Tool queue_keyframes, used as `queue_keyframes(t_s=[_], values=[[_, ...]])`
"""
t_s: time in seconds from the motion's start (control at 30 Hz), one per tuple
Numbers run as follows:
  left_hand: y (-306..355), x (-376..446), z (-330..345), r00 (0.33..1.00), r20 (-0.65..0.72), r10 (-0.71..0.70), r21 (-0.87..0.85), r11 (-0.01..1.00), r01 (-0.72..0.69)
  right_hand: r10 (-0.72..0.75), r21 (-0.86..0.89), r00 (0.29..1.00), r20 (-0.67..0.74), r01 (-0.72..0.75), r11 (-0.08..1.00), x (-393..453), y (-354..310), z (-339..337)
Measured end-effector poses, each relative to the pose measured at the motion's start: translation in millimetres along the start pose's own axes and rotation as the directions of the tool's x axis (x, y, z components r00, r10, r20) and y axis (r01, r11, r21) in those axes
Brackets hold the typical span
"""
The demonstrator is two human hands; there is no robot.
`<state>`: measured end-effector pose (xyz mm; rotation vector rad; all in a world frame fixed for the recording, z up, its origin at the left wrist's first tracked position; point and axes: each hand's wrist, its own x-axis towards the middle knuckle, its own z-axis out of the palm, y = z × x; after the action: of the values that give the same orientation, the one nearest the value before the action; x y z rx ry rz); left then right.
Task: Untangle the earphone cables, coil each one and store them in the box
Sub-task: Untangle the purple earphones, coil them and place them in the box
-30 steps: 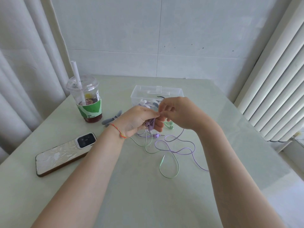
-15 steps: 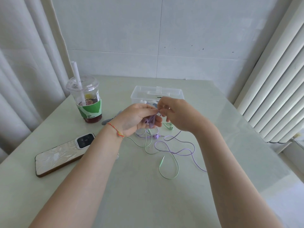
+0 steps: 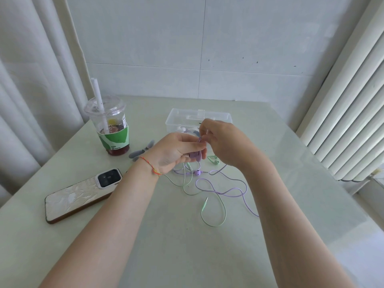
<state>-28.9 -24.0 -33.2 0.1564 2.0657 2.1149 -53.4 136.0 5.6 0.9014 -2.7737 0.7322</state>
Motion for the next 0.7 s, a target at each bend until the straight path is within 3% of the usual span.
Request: queue_keyframes(t_s=[0.1,0.33,0.53,0.7], values=[[0.3,-1.6,1.3,1.000,0.028,-0.010,-0.039,0.999,0.011,0.001,0.048,1.000,0.017,-0.002,0.999,0.1,0.9,0.1],[3.8,-9.4,-5.3,0.991,0.127,-0.030,-0.209,0.976,0.056,-0.027,0.359,0.997,0.066,0.002,0.933,-2.9,5.8,-5.3],[6.1,-13.1,-6.4,0.981,0.186,-0.047,-0.105,0.992,0.067,-0.031,0.366,0.995,0.100,-0.007,0.931,-1.7,9.7,-5.9],[6.0,-14.8,-6.4,0.979,0.205,0.012,-0.248,0.968,0.040,-0.046,0.505,0.993,0.107,-0.014,0.863,-1.0,12.0,-5.8]])
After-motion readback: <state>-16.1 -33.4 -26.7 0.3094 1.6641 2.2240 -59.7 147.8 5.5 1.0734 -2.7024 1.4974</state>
